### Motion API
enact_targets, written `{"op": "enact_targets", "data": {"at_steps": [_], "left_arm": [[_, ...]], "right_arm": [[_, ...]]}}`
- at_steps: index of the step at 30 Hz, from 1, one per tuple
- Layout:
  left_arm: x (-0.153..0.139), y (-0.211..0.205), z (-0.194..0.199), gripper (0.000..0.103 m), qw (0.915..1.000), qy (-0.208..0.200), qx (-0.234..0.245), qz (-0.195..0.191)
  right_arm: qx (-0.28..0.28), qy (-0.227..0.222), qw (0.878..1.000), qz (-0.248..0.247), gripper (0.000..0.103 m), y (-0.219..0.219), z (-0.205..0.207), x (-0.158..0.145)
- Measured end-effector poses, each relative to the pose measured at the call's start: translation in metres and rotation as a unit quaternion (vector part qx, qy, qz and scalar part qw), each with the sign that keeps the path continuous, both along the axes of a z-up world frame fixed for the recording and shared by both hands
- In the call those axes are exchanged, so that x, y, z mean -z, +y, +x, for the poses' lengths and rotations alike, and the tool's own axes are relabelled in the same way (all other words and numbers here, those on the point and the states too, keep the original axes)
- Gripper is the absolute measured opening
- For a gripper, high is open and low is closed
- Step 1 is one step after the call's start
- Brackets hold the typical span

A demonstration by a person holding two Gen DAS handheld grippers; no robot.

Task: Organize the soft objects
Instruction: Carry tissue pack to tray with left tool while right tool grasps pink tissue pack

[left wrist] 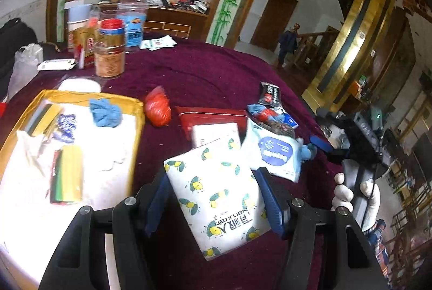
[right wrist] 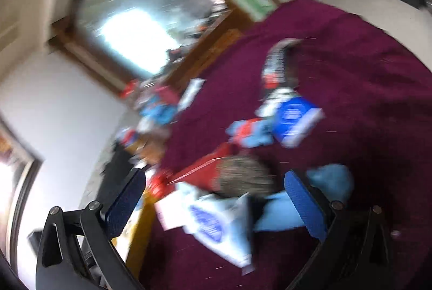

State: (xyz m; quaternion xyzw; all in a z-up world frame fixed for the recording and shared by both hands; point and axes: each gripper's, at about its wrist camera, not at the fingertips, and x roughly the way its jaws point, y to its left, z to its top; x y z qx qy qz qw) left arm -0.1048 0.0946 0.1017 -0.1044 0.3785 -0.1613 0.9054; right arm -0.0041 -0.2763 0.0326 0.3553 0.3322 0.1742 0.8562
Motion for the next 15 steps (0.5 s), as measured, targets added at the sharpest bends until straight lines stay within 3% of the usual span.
{"op": "enact_targets", "data": {"at_steps": [4,6,10,13,15], "left_arm": [[0.001,0.021,-0.001,0.067,0.9996,0.003,-0.018,-0.02],[0.0,0.034,-0.006,0.067,0.9993,0.0,-0.026,-0.027],[-0.006,0.054,-0.015,0.067,0.9988,-0.013,-0.042,-0.02],[-0.006,0.076,-0.022,0.067,0.9976,-0.022,-0.061,-0.023],[-0.004,0.091,-0.024,0.067,0.9967,-0.022,-0.074,-0.026]], "right_arm": [[0.018,0.0,0.999,-0.048,0.103,0.007,-0.003,-0.003],[0.019,-0.006,0.994,-0.107,0.103,0.024,-0.006,-0.012],[-0.051,-0.01,0.988,-0.146,0.103,0.07,-0.015,-0.027],[-0.115,-0.015,0.971,-0.21,0.103,0.125,-0.017,-0.033],[-0.142,-0.025,0.948,-0.283,0.103,0.163,-0.016,-0.035]]}}
